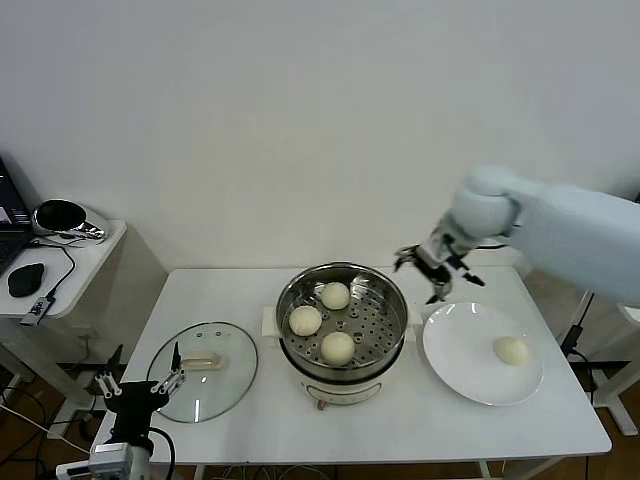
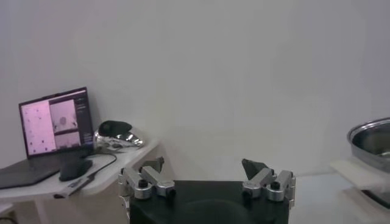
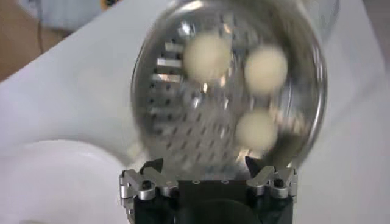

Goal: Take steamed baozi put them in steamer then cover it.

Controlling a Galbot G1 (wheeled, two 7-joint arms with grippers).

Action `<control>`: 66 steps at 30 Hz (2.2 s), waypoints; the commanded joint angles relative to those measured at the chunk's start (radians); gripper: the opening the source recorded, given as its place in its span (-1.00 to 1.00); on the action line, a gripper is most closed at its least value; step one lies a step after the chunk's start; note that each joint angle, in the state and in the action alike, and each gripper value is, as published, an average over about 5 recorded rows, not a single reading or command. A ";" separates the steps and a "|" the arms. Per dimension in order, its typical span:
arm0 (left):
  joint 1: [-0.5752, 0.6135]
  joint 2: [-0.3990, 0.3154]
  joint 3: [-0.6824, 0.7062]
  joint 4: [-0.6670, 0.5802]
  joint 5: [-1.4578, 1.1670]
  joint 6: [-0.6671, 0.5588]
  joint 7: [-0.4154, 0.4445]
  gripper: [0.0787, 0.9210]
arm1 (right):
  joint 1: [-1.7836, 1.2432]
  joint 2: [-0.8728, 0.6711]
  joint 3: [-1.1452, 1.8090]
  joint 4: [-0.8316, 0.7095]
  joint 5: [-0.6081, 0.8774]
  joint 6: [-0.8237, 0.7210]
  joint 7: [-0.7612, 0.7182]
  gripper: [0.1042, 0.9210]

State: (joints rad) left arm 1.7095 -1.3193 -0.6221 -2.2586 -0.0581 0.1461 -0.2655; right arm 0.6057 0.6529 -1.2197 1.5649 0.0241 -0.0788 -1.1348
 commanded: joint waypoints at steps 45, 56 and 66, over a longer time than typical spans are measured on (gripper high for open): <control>0.022 -0.006 0.007 0.012 0.027 0.001 0.003 0.77 | -0.860 0.062 0.794 -0.616 -0.457 0.028 0.034 0.70; 0.022 -0.009 0.006 0.009 0.027 0.000 0.002 0.77 | -0.803 0.029 0.764 -0.579 -0.429 0.016 0.020 0.34; 0.014 -0.005 0.012 0.015 0.027 -0.001 0.002 0.77 | -0.471 -0.159 0.455 -0.251 -0.162 -0.116 -0.024 0.21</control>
State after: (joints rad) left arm 1.7282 -1.3257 -0.6141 -2.2455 -0.0311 0.1451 -0.2632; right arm -0.1303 0.6266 -0.5269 1.0704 -0.3361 -0.0976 -1.1356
